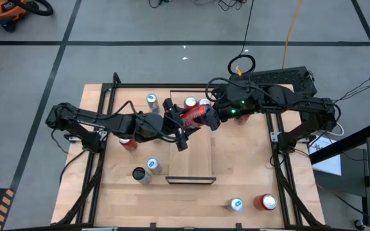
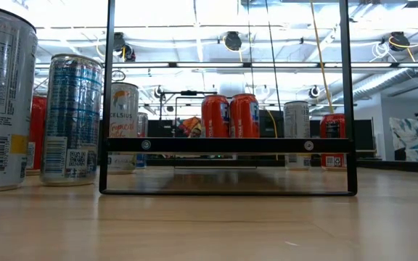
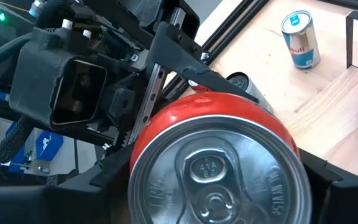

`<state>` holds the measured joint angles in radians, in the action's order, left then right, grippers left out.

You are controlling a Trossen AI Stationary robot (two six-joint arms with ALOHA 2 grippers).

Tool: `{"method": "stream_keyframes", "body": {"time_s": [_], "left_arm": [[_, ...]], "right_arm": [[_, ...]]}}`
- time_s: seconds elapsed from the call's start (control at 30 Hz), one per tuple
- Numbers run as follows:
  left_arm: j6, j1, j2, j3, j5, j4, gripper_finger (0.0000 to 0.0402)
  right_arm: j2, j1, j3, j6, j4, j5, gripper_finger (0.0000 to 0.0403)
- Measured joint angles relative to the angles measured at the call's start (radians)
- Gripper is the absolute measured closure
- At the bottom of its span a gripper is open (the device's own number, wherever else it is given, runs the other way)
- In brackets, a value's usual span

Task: Place canned beverage on shelf
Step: Put the orange soda can on the shelf aligned with the other orange soda can

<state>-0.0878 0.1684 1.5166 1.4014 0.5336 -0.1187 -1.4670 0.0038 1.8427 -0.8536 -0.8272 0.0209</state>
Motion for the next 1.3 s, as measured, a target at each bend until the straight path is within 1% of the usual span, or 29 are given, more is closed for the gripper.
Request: {"method": "stream_keyframes", "body": {"time_s": [0.1, 0.33, 0.5, 0.6, 0.8, 0.93, 1.1, 1.3], "left_arm": [[0.003, 0.000, 0.000, 0.000, 0.001, 0.001, 0.0117], [0.031, 0.003, 0.000, 0.000, 0.003, 0.003, 0.0116], [0.054, 0.016, -0.005, 0.000, 0.006, 0.011, 0.0116], [0.064, 0.023, -0.005, -0.001, -0.005, 0.044, 0.0116], [0.064, 0.024, -0.010, -0.001, -0.039, 0.159, 0.0116], [0.108, 0.017, -0.011, -0.001, -0.098, 0.253, 0.0116], [0.168, -0.002, -0.011, -0.001, -0.178, 0.340, 0.0116], [0.309, -0.043, -0.012, -0.001, -0.312, 0.423, 0.0116]], "right_arm": [[0.000, -0.008, 0.000, 0.001, 0.000, -0.001, 0.0131], [0.000, -0.011, 0.000, 0.000, 0.002, -0.003, 0.0125], [0.000, -0.012, 0.000, 0.000, 0.008, -0.026, 0.0095], [0.002, -0.012, 0.000, 0.022, 0.020, -0.027, 0.0073], [0.033, -0.012, 0.000, 0.137, 0.129, -0.034, 0.0041], [0.063, -0.018, 0.000, 0.231, 0.221, -0.048, 0.0032], [0.102, -0.026, 0.000, 0.335, 0.294, -0.049, 0.0030], [0.147, -0.032, 0.000, 0.470, 0.335, -0.049, 0.0030]]}}
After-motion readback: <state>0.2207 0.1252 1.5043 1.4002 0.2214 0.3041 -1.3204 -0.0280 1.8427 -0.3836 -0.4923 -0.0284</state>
